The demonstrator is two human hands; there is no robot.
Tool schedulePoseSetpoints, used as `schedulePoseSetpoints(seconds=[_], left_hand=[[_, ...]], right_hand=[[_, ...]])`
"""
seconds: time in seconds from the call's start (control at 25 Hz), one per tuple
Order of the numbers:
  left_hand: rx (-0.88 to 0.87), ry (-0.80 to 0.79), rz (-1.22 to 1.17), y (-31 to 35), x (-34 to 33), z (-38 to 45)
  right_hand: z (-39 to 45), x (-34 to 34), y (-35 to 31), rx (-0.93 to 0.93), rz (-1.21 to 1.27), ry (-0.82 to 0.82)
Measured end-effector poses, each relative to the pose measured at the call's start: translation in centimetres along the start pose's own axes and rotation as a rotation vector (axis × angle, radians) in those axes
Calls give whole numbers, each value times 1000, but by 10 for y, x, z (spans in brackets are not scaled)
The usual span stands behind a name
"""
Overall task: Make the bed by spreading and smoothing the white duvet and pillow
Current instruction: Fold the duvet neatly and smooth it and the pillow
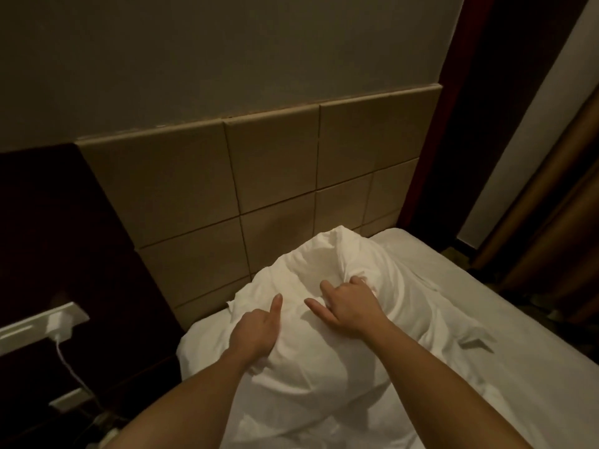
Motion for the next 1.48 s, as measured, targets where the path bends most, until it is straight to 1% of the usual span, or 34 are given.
schedulePoseSetpoints(seconds=[0.08, 0.2, 0.28, 0.36, 0.48, 0.56, 0.64, 0.72, 0.88, 0.92, 0.96, 1.08, 1.16, 1.24, 1.36, 1.48], left_hand=[[-48, 122, 114, -7, 15, 8], [-28, 271, 192, -23, 33, 42], [23, 318, 226, -39, 41, 84], [77, 324, 233, -58, 44, 131], [152, 292, 267, -98, 35, 213], [175, 234, 280, -123, 20, 257], [224, 148, 212, -149, -3, 292], [293, 50, 125, -171, -26, 313], [389, -97, 23, -206, -75, 332], [389, -104, 29, -211, -80, 332], [375, -95, 55, -214, -83, 333], [326, -49, 155, -211, -77, 329], [306, -8, 195, -201, -67, 324], [244, 37, 251, -183, -54, 315], [134, 95, 313, -149, -33, 294], [74, 129, 322, -117, -14, 262]], right_hand=[[11, 0, -9, 35, -18, 20], [55, -17, -17, 63, -25, 47], [103, -41, -21, 96, -25, 56], [153, -70, -24, 129, -29, 18], [239, -132, -34, 181, -40, -19], [286, -181, -39, 213, -54, -57], [320, -230, -41, 242, -91, -128], [333, -272, -42, 277, -125, -196], [329, -354, -45, 327, -54, -509], [325, -363, -45, 334, -43, -540], [323, -368, -45, 338, -36, -532], [321, -361, -44, 333, -54, -423], [318, -350, -43, 309, -64, -351], [311, -338, -41, 295, -55, -318], [301, -305, -35, 237, -14, -202], [277, -251, -27, 187, 68, -26]])
Point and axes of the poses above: each hand's wrist, its own z-axis towards the middle knuckle, its own x-axis out of the back of the hand, y = z × x, the point moved 8 cm from there along z, towards the middle knuckle, and after that the axes turned 11 degrees about -z, right-handed, at the moved point
